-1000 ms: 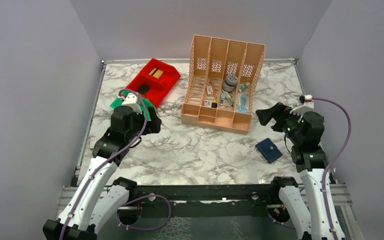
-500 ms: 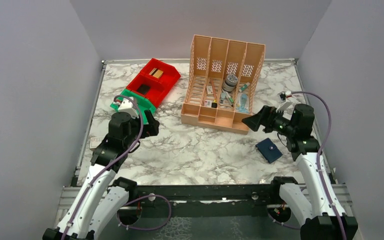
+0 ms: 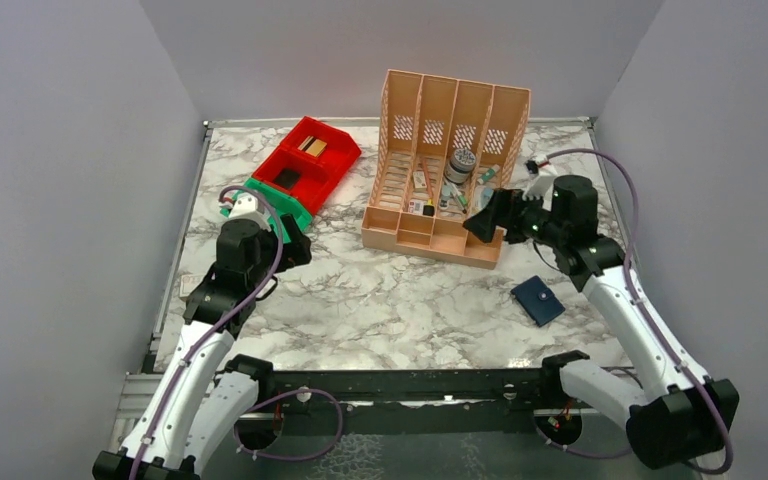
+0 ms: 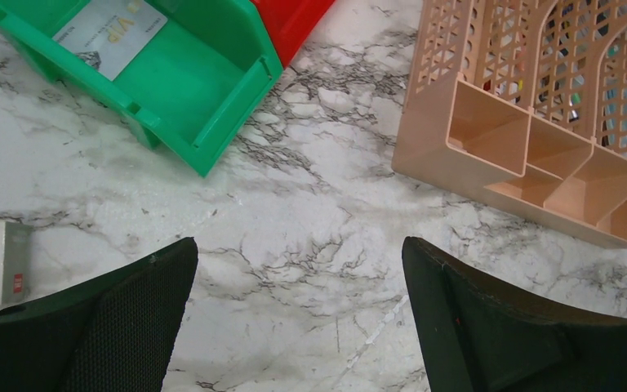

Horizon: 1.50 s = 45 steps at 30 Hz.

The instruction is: Take the credit cards out of the card holder

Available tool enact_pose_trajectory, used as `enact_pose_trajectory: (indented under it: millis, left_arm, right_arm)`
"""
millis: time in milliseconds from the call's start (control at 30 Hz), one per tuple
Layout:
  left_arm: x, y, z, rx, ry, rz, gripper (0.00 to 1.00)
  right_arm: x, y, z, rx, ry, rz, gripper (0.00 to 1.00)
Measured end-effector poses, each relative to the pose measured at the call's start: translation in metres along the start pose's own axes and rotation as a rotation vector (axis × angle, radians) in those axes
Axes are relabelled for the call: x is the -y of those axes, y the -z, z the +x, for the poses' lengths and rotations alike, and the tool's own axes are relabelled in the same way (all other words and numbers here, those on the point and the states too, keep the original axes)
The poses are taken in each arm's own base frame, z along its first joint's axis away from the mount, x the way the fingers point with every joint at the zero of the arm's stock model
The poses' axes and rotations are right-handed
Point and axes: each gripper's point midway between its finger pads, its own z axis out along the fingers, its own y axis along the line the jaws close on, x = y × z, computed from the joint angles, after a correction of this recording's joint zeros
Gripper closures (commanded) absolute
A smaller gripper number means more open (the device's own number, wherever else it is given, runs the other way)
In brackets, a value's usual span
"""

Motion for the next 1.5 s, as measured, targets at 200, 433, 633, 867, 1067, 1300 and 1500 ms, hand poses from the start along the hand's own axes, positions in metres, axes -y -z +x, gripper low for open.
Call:
enact_pose_trajectory:
  millis: [200, 433, 633, 867, 1067, 1300, 1500]
  left_arm:
    - [-0.013, -0.001, -0.007, 0.028, 0.028, -0.052, 0.01]
    - [-0.022, -0.005, -0.006, 0.018, 0.046, -0.087, 0.01]
    - [-0.029, -0.013, 0.002, -0.014, 0.051, -0.116, 0.01]
    - [-0.032, -0.015, 0.003, -0.025, 0.053, -0.128, 0.01]
    - [-0.035, -0.016, 0.003, -0.024, 0.058, -0.140, 0.01]
    - [-0.037, -0.016, 0.002, -0.021, 0.062, -0.145, 0.01]
    - [-0.037, -0.016, 0.002, -0.020, 0.062, -0.144, 0.01]
  right_arm:
    - [0.020, -0.029, -0.007, -0.049, 0.008, 0.171, 0.01]
    - [0.050, -0.053, -0.016, -0.087, -0.006, 0.341, 0.01]
    - [0.054, -0.081, -0.033, -0.096, 0.015, 0.389, 0.01]
    - [0.078, -0.114, -0.019, -0.156, 0.026, 0.480, 0.03]
    - [0.109, -0.134, -0.009, -0.163, 0.026, 0.590, 0.02]
    - [0.152, -0.154, -0.010, -0.139, 0.040, 0.783, 0.01]
    - [0.176, -0.155, -0.014, -0.089, -0.025, 0.870, 0.01]
